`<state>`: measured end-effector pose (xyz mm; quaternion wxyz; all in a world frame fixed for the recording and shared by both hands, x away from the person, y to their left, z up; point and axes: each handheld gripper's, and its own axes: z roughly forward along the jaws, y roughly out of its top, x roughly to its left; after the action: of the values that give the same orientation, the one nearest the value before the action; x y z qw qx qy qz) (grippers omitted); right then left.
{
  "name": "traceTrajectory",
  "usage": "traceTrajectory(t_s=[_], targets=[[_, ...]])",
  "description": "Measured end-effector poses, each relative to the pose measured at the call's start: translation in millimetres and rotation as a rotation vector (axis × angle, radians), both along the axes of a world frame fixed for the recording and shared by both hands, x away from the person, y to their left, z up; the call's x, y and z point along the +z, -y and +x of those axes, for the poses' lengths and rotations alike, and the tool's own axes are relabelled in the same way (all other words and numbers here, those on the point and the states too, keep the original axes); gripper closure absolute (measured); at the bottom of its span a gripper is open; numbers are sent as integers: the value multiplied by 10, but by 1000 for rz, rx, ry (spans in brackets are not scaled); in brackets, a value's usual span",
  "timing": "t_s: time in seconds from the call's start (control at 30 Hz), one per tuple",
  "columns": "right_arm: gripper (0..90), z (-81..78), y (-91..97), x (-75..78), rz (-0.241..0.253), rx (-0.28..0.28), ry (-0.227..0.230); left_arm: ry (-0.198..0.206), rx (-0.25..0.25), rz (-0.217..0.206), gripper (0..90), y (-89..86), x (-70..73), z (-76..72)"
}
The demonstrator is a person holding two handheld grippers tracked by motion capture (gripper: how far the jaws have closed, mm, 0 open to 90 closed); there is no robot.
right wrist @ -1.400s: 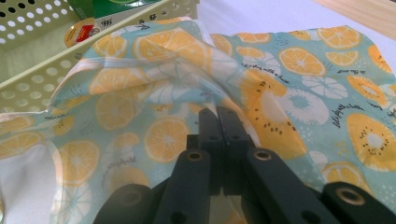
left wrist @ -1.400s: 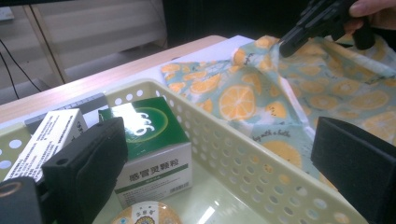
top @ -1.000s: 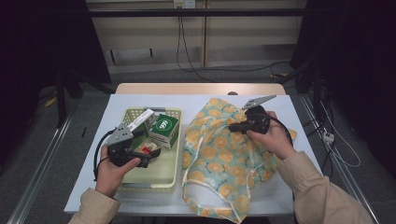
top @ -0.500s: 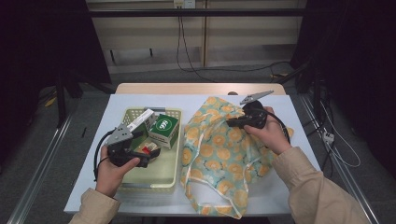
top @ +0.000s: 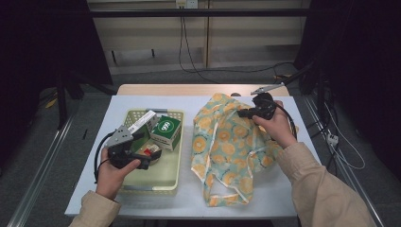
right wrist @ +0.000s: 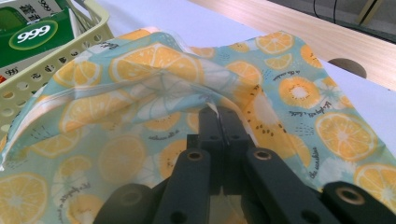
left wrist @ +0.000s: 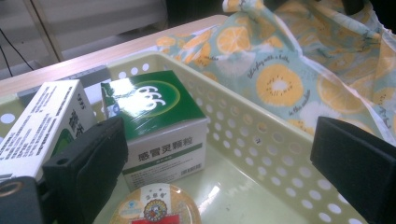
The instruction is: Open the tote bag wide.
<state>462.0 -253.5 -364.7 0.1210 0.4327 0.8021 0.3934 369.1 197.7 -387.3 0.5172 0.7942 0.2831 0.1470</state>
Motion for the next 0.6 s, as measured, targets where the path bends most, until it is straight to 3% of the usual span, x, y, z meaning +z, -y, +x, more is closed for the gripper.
traceTrajectory(t_s=[0.13,0.33,0.5,0.6], targets=[[900,-58,-55,18,-1,21,5,0,5,-6,37,-17,-16,-5],[900,-182,-373,25,-38,121,-2,10,-1,-1,36,2,-1,-19],[900,-195,-467,13,-28,140,-3,6,2,-3,36,1,6,-27],[900,-201,-471,8,-33,142,-9,4,-6,23,35,-9,-10,-11]])
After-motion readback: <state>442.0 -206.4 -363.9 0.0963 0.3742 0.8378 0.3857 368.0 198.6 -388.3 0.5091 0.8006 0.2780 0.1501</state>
